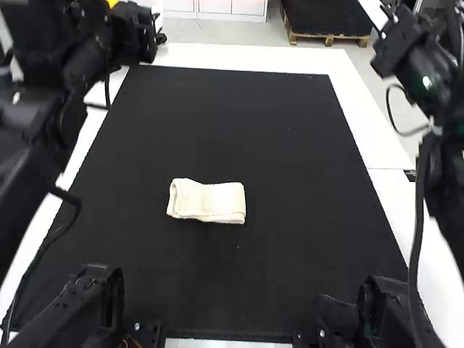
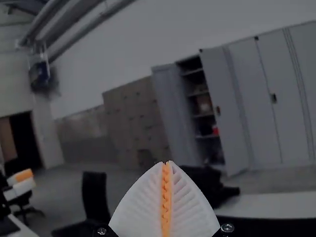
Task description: Fold the towel.
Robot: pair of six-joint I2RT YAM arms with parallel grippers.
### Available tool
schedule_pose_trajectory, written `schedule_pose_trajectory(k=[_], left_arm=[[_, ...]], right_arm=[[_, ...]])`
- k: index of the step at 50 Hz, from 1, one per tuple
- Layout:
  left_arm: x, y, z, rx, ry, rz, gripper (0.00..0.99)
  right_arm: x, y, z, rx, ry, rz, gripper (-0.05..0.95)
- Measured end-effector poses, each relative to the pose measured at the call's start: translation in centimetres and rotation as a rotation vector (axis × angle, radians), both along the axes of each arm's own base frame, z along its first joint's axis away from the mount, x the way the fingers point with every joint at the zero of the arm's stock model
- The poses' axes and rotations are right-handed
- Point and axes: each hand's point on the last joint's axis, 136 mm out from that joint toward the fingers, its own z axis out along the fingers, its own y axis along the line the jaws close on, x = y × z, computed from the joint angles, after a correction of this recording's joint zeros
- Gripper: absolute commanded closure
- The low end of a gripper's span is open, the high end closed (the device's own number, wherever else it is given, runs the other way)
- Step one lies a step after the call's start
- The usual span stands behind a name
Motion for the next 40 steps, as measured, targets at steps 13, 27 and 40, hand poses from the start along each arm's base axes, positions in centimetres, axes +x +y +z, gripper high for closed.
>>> schedule_pose_trajectory(k=[13,27,40], left_arm=[[-5.7,0.4,0.5,-0.020,-0.175,0.010,0.039],[-11.9,2.0,2.0,-0.043,-0.483,0.091,0.038],[-8.0,2.6,-4.0,0.089,-0.424,0.176,0.039]], right_arm=[[-10.1,1.4,1.2,0.006,-0.231,0.052,0.92],[-11.1,0.0,0.5,0.078,-0.284,-0.041,0.47],[-4.4,-3.8,-5.1,0.036,-0.165,-0.321,0.09]])
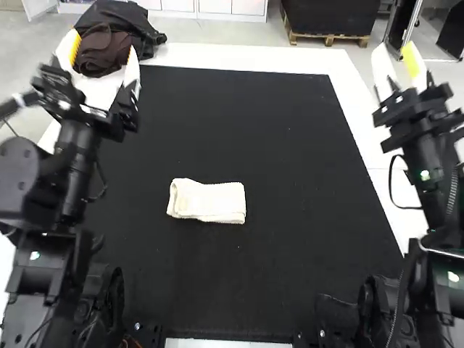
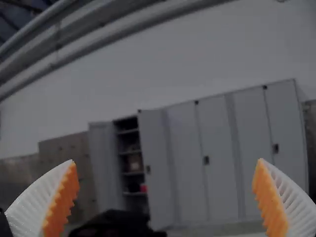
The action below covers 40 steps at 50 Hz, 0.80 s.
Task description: Fold the towel.
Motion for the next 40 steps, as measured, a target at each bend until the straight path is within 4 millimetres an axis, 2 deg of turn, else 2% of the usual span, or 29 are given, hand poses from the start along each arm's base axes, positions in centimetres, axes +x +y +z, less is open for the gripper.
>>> schedule_pose_trajectory(k=[11,22,29,35,37,40], left_arm=[[1.6,0.0,-3.3,0.044,-0.011,0.027,0.041],[3.9,0.1,-8.5,0.040,0.131,0.023,0.041],[5.1,0.1,-11.8,0.035,0.242,0.020,0.041],[5.6,0.1,-13.4,0.028,0.311,0.016,0.036],[5.7,0.0,-14.1,0.029,0.342,0.013,0.036],[6.0,-0.1,-15.6,0.034,0.401,0.003,0.038]], right_arm=[[1.9,-0.8,-2.6,-0.196,-0.013,-0.175,0.09],[6.2,-3.6,-10.3,-0.331,0.103,-0.383,0.06],[7.5,-4.6,-14.0,-0.351,0.174,-0.435,0.06],[8.5,-5.3,-18.4,-0.394,0.351,-0.446,0.03],[8.6,-5.4,-19.2,-0.409,0.380,-0.448,-0.01],[8.7,-5.6,-19.6,-0.411,0.402,-0.451,-0.01]])
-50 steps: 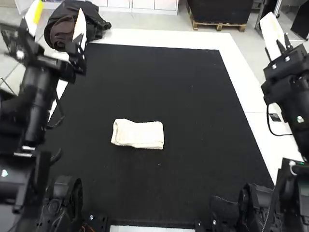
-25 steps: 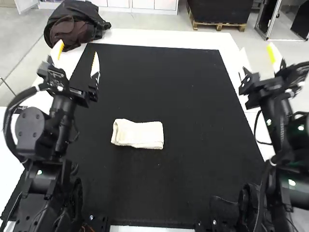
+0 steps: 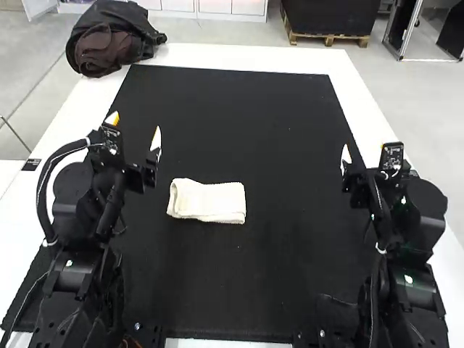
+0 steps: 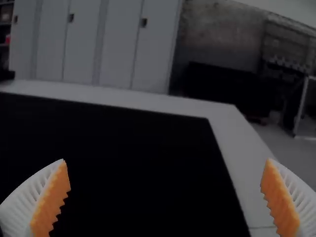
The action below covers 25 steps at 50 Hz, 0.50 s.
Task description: Fold the towel.
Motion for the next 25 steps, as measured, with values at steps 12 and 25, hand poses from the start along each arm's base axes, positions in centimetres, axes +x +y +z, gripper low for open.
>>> schedule_pose_trajectory(k=[12,25], left_arm=[[0.2,-0.9,-3.8,0.018,0.154,-0.054,0.038],[0.1,-1.1,-3.8,0.022,0.155,-0.064,0.036]], right_arm=[[0.0,0.1,-3.9,-0.019,0.158,0.006,-0.01],[0.0,0.1,-4.0,-0.086,0.161,0.004,-0.01]])
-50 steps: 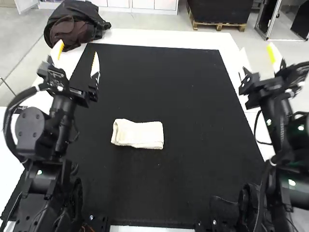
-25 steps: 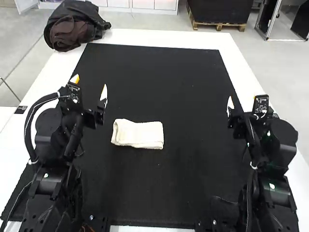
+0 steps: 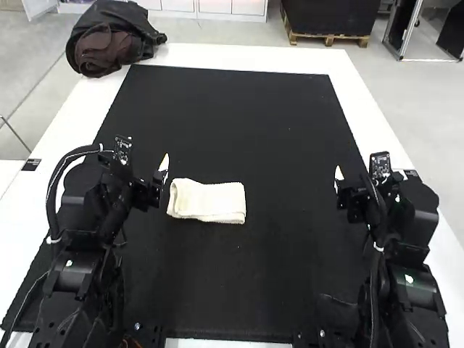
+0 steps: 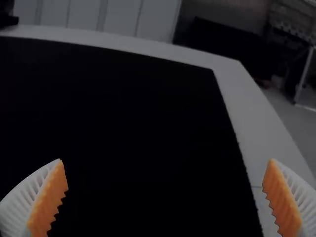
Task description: Fold the towel.
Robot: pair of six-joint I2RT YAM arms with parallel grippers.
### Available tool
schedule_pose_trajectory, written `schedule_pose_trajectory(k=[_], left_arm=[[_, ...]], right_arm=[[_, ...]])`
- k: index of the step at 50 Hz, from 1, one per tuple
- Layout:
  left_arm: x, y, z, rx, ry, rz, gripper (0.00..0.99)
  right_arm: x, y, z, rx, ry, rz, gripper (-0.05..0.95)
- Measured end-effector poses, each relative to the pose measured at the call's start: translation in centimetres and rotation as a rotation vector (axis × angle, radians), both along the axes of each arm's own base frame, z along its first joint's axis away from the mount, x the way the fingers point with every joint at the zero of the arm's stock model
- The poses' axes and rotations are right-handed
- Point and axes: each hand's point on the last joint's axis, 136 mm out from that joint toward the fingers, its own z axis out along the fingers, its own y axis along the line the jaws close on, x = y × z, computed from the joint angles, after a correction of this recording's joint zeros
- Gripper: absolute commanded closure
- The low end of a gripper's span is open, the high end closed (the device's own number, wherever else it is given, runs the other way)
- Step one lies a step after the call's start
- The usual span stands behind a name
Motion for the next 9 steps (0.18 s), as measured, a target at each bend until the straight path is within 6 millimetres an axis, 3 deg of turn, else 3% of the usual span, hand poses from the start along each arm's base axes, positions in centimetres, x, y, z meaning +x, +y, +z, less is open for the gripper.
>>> schedule_pose_trajectory(k=[9], left_arm=[[-0.01,-0.06,-0.09,0.000,0.004,-0.003,0.036]], right_arm=[[0.00,-0.06,-0.04,-0.039,0.000,0.000,-0.01]])
